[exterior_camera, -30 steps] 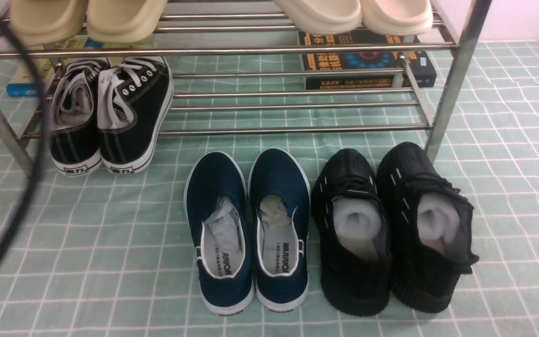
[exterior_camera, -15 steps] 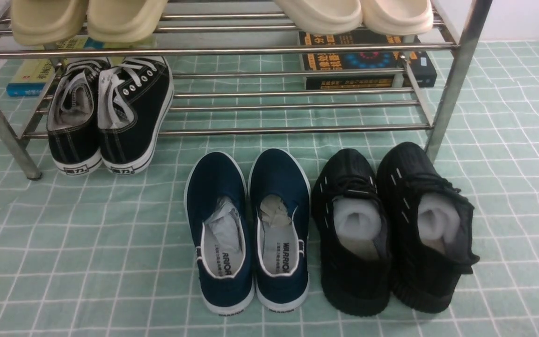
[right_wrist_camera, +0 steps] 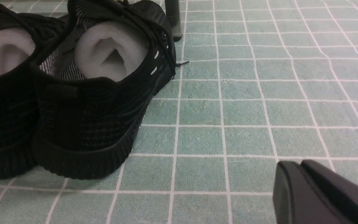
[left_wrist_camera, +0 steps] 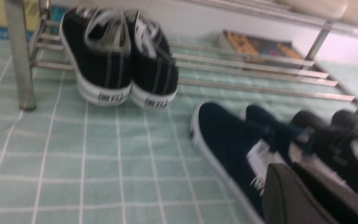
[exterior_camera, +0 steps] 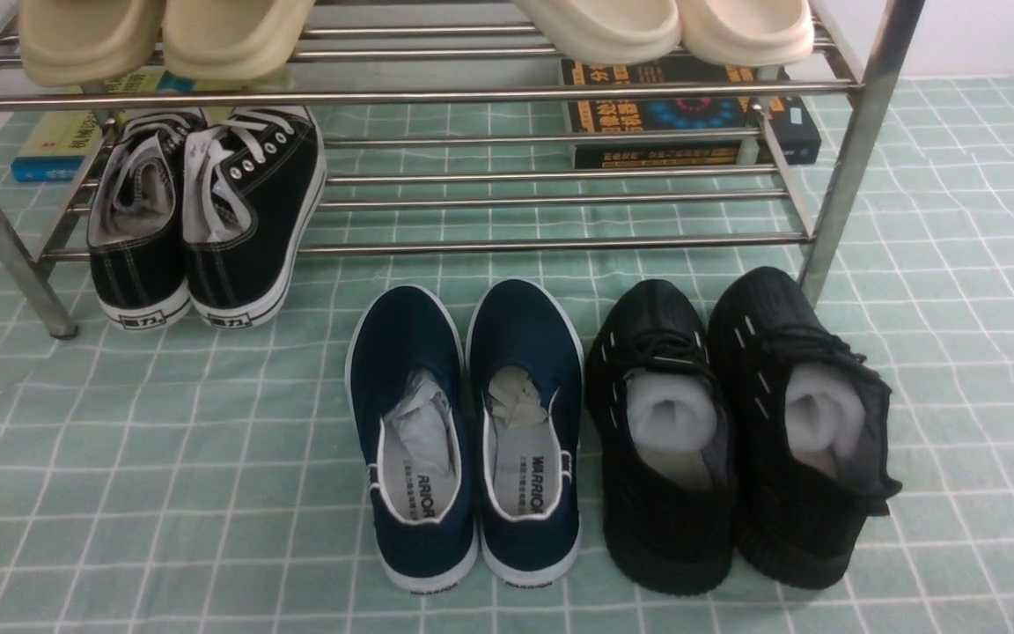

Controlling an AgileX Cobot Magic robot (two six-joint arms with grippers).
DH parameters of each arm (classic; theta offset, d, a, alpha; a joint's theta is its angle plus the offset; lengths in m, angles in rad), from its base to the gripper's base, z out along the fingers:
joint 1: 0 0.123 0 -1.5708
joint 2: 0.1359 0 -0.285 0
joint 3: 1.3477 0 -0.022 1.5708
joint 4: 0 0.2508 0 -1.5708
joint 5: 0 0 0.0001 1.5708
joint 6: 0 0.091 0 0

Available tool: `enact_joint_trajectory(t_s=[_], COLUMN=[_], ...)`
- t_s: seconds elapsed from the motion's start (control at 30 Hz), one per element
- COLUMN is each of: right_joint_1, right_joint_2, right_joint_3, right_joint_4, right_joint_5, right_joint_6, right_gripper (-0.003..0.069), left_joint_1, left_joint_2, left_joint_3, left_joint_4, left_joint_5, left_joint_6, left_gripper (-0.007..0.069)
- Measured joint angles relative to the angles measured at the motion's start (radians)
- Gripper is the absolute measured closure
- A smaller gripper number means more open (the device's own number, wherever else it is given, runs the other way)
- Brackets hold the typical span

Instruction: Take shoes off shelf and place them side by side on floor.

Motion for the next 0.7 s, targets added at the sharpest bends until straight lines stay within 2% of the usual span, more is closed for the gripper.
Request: enact_joint_trajectory(t_s=[0.37, 0.7], right_joint_1=[0.0, 0.0], right_joint_2=[0.0, 0.0], right_joint_3=[0.0, 0.0], right_joint_4=[0.0, 0.0], right_joint_5=[0.0, 0.0], right_joint_6=[0.0, 0.0], right_gripper=[0.0587, 0.0575], left_joint_1=[0.0, 0.0], left_joint_2=[0.0, -0.044], left_joint_3=[0.09, 0.212], left_joint_4=[0.013, 0.018], left_joint_5=[0.074, -0.068], left_joint_6=[0.0, 0.031], left_gripper=[0.0557, 0.0545])
